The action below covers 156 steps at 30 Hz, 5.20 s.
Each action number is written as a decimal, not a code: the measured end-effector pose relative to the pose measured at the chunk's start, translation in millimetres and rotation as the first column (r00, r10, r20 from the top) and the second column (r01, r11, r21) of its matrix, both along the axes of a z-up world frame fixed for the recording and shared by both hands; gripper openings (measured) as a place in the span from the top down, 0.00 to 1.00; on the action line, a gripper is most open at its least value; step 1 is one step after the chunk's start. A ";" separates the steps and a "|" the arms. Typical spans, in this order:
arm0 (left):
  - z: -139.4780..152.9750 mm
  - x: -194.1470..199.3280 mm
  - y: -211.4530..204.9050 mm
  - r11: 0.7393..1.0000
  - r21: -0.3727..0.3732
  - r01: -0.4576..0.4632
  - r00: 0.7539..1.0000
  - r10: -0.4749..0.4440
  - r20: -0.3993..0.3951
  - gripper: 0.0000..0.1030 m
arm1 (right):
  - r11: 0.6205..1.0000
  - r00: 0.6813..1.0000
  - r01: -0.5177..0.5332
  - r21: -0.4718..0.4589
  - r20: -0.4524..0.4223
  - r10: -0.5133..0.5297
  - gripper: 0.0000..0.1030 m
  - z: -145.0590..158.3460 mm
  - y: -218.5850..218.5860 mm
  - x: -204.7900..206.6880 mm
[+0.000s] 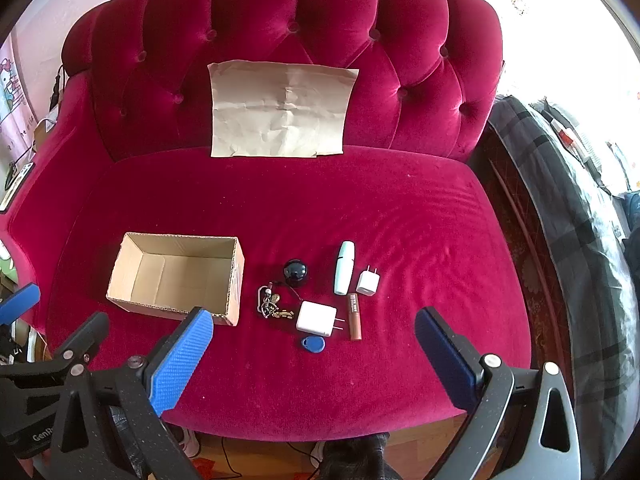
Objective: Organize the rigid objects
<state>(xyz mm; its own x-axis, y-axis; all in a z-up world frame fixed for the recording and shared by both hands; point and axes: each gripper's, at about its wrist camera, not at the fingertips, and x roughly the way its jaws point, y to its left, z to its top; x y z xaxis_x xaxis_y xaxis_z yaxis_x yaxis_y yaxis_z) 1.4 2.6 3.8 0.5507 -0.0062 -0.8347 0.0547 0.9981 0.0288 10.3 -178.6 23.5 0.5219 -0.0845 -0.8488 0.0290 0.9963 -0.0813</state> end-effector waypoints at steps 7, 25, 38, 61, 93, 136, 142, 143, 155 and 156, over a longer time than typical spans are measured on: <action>0.8 -1.0 0.3 1.000 0.002 -0.002 1.000 0.002 0.008 0.00 | 1.000 1.000 0.002 -0.002 0.007 -0.002 0.00 1.0 0.1 -0.4; 5.0 0.7 2.9 1.000 0.000 -0.007 1.000 0.007 0.018 0.00 | 1.000 1.000 0.002 -0.011 0.003 -0.002 0.00 2.5 3.9 0.9; 6.4 2.3 5.1 1.000 0.000 0.000 1.000 0.000 0.028 0.00 | 1.000 1.000 0.000 -0.010 0.011 0.000 0.00 4.5 2.6 1.9; -56.5 61.5 52.5 1.000 0.002 -0.021 1.000 0.021 -0.008 0.00 | 0.999 0.999 0.042 -0.028 -0.016 -0.043 0.00 -48.2 -16.3 50.3; -185.4 130.4 118.4 0.999 0.022 -0.025 0.989 0.028 -0.146 0.18 | 0.984 0.979 0.180 0.004 -0.101 -0.179 0.00 -167.5 -73.1 155.2; -199.6 117.3 116.6 0.999 -0.043 -0.014 0.991 0.009 -0.132 0.97 | 0.984 0.971 0.162 0.072 -0.187 -0.146 0.74 -213.7 -85.1 170.4; -199.2 118.4 117.4 0.999 -0.043 -0.017 0.991 0.011 -0.130 0.97 | 0.986 0.978 0.146 0.075 -0.164 -0.132 0.74 -199.9 -82.9 164.1; -199.4 118.2 118.0 0.999 -0.046 -0.021 0.991 0.015 -0.130 0.97 | 0.987 0.979 0.142 0.076 -0.160 -0.129 0.74 -195.1 -79.8 164.0; -198.5 117.2 117.1 0.998 -0.054 -0.037 0.992 0.030 -0.126 0.97 | 0.992 0.992 0.099 0.080 -0.091 -0.091 0.74 -159.1 -60.3 158.4; -198.7 117.0 116.7 0.998 -0.049 -0.034 0.992 0.028 -0.123 0.97 | 0.993 0.993 0.091 0.080 -0.080 -0.085 0.74 -156.0 -57.4 157.9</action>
<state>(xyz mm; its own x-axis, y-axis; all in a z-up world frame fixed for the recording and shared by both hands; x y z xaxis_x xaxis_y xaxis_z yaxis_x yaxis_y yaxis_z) 118.4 119.3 -194.9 0.4447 -0.0348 -0.8950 0.0240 0.9993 -0.0269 168.1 -236.0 -132.5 0.4486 -0.0544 -0.8921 0.1138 0.9935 -0.0034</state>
